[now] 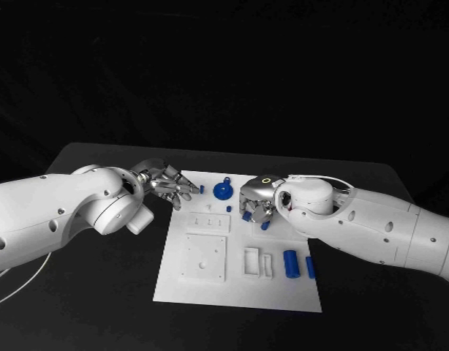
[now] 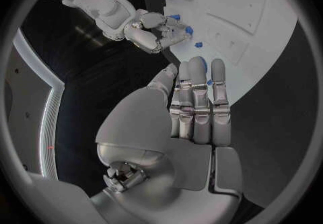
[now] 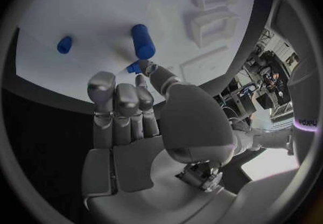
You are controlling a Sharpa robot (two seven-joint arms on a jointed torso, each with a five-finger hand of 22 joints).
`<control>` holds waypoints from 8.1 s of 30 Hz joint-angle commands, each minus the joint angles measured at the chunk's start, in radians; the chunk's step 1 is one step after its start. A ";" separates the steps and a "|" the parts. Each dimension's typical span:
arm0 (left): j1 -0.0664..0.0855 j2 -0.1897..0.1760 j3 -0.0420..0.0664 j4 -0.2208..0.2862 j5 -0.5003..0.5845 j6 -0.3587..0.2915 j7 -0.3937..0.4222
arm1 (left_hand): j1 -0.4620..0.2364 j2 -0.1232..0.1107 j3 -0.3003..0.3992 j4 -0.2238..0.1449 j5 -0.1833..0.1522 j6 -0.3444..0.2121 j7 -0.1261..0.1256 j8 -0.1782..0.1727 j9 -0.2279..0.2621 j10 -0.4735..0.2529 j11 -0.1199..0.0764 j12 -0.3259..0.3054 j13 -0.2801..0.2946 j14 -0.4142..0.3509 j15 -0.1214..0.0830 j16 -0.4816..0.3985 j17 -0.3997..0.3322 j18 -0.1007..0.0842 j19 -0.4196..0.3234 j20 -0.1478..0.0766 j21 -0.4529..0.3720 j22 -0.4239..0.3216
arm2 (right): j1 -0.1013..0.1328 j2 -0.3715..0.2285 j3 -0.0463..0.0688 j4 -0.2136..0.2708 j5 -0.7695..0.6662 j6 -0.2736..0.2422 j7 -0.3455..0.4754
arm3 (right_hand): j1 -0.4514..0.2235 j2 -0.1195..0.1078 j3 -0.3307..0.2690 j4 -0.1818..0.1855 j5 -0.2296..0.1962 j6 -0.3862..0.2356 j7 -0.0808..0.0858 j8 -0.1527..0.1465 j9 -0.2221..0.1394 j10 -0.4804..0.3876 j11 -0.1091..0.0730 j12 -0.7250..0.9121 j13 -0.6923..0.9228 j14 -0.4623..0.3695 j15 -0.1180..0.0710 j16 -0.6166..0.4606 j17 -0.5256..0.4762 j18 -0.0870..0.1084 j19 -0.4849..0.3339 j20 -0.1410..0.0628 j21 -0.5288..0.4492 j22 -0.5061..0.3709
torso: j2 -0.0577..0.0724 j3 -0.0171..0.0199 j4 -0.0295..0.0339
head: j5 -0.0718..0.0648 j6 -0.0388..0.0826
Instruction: Assemble the parts on the task board
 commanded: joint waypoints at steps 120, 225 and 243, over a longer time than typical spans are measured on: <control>0.001 -0.008 -0.020 0.002 0.070 -0.052 0.043 | 0.012 -0.011 -0.004 0.026 -0.002 -0.023 0.006 0.000 -0.003 -0.003 0.009 -0.003 -0.001 0.003 0.006 -0.009 0.004 -0.012 -0.001 0.007 -0.005 -0.009 | -0.033 0.009 -0.025 -0.003 0.041 -0.188 -0.098 | -0.157 -0.032 -0.001 0.167 0.292 0.030 0.001 -0.002 0.000 0.001 -0.002 -0.001 0.006 -0.002 -0.011 0.003 0.014 0.000 0.036 -0.014 0.014 0.095 | -0.002 -0.0020 -0.0023 | -0.006 -0.004; -0.019 0.112 -0.037 -0.067 0.184 0.122 0.036 | 0.017 0.158 -0.097 -0.014 0.210 0.031 -0.032 0.027 0.141 0.043 -0.015 0.088 0.002 0.000 -0.023 0.204 0.073 -0.015 0.019 -0.019 0.019 0.157 | -0.033 -0.031 0.037 0.227 0.061 -0.294 -0.136 | -0.136 -0.051 0.020 0.188 0.276 0.035 0.000 -0.002 0.000 -0.001 -0.005 -0.013 -0.002 -0.004 -0.012 -0.014 -0.006 0.001 0.038 -0.015 0.017 0.096 | -0.005 0.0000 -0.0056 | 0.005 0.003; -0.021 0.112 -0.037 -0.069 0.211 0.169 0.050 | -0.149 0.144 -0.008 -0.070 0.326 0.042 -0.084 0.077 0.792 0.024 -0.053 0.365 0.077 -0.025 -0.053 0.424 0.113 -0.015 0.027 -0.038 0.064 0.238 | -0.033 -0.031 0.037 0.220 0.057 -0.314 -0.131 | -0.134 -0.055 0.025 0.188 0.268 0.018 0.006 -0.002 0.000 -0.007 -0.002 -0.021 -0.008 -0.005 -0.011 -0.022 -0.013 0.004 0.036 -0.013 0.006 0.094 | -0.005 -0.0002 -0.0054 | 0.002 0.002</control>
